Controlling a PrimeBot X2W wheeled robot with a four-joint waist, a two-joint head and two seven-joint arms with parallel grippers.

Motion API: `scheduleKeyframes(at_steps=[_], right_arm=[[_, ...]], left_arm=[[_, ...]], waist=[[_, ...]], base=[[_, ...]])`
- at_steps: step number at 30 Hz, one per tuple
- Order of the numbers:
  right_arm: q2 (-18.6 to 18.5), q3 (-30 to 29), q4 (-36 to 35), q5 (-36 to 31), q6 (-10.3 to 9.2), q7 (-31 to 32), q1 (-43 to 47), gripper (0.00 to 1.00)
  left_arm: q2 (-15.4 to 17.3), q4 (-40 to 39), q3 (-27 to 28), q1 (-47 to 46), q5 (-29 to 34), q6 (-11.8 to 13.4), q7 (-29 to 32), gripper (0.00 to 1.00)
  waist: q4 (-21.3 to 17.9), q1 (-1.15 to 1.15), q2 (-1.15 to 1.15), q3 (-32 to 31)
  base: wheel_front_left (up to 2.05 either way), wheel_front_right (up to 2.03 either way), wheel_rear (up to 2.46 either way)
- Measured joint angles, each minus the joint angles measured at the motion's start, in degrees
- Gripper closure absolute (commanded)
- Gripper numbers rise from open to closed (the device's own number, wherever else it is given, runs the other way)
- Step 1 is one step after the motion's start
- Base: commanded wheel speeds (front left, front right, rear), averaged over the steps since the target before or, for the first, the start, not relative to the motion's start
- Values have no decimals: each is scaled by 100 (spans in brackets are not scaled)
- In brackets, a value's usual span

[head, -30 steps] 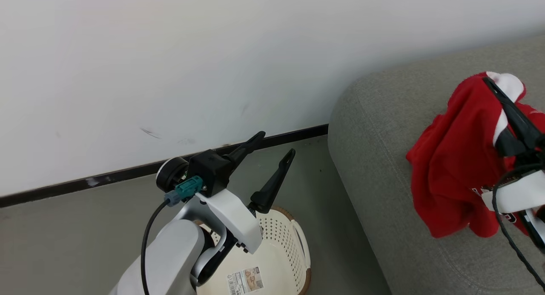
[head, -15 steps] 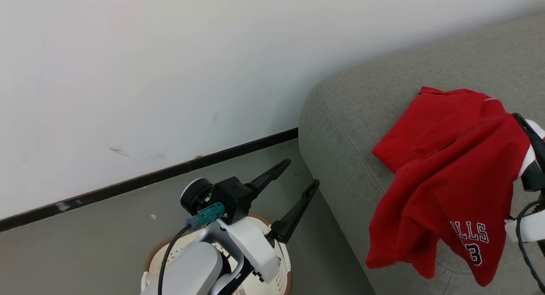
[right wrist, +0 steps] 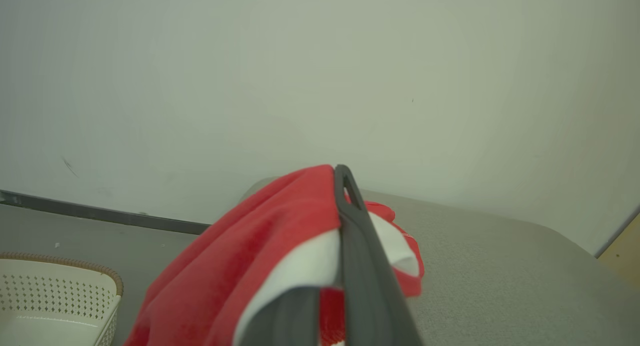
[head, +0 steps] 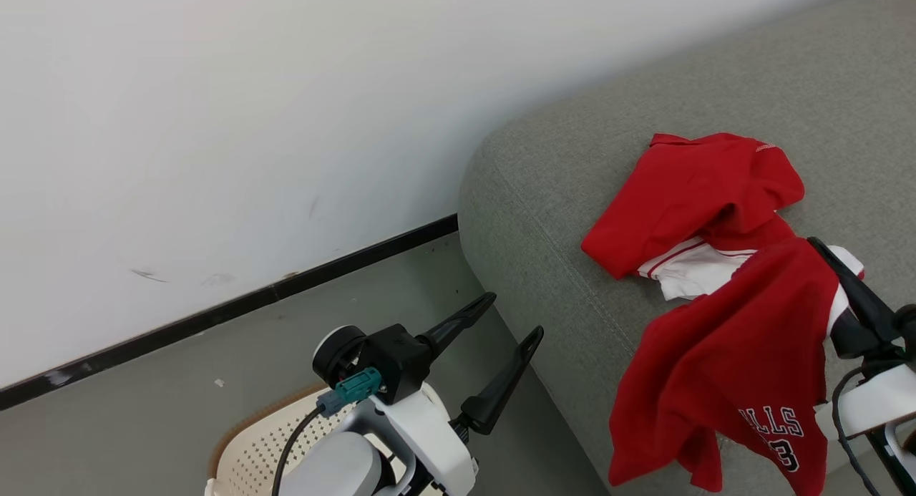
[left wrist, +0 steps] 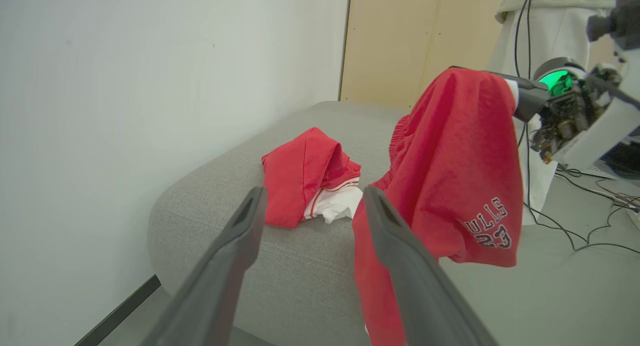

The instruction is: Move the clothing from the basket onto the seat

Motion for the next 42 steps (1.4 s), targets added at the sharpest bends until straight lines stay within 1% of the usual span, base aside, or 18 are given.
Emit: scheduleKeyframes(at_steps=[4,7,11,18,19,24,29,36,38,42], right_arm=[[-148,265,152,169,0,9,-275,100],[-363,393,305,334,0,109,-847,100],[-692,390,560,508,1,357,-1688,100],[-1174,8,1181,758,0,832,-3055,100],[-1267,-170,1384,848,1,938,-3405,100],[-1613,-436,2070,868,0,1161,-4037,100],[-1649,-456,2574,829,0,1168,-4420,100],[-1656,-258,3083,545,0,1157,-4842,100],[-1648,-196,3247,422,0,1111,-4851,100],[-1539,-286,3664,235,1,1048,-4853,100]], left_arm=[[11,-46,8,14,20,36,-10,0],[47,-105,25,15,66,89,-33,0],[102,-201,57,16,132,176,-48,0],[140,-439,147,15,211,339,-47,0],[160,-535,157,15,272,394,-46,0],[238,-789,152,7,439,477,32,0],[290,-1027,99,-44,590,542,157,0],[310,-1339,2,-263,765,556,314,0],[311,-1400,1,-291,771,559,365,0],[324,-1491,-2,-408,813,566,417,0]], waist=[[-88,0,0,56],[-125,0,0,124],[-140,0,0,233],[-70,0,0,444],[-35,0,0,509],[71,0,0,686],[209,0,0,883],[435,0,0,1182],[496,0,0,1269],[614,0,0,1444]], base=[[0,0,0],[0,0,0],[0,0,0],[0,0,0],[0,0,0],[0,0,0],[0,0,0],[0,0,0],[0,0,0],[0,0,0]])
